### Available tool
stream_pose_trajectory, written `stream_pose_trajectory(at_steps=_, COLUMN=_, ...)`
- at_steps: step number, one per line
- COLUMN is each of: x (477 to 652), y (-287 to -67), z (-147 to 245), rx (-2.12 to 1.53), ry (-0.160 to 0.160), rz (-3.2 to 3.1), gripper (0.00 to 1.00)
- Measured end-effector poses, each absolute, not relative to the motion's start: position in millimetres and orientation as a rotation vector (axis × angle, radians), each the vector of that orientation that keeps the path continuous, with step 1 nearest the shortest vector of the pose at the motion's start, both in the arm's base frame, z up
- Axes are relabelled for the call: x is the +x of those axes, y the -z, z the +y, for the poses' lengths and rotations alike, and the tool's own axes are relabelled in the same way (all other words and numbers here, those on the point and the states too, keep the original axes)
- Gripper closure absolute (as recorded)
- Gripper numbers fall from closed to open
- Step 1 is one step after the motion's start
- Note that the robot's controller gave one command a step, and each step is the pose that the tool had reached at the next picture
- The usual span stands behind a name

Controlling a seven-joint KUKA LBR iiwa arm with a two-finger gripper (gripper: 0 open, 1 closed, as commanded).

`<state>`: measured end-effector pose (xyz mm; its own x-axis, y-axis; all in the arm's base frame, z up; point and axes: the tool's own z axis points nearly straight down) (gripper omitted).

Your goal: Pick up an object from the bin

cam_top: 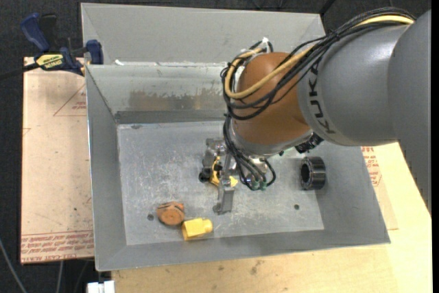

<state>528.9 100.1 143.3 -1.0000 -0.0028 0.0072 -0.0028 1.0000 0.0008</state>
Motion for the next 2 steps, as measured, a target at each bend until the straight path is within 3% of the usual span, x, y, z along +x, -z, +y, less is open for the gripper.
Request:
stream_pose_trajectory(at_steps=1, x=529.1, y=-145, z=100, rx=0.003, ry=0.002, rz=-3.136, gripper=0.00)
stream_pose_trajectory(at_steps=2, x=514.1, y=-92, z=104, rx=-0.059, ry=0.006, rz=-3.150, gripper=0.00)
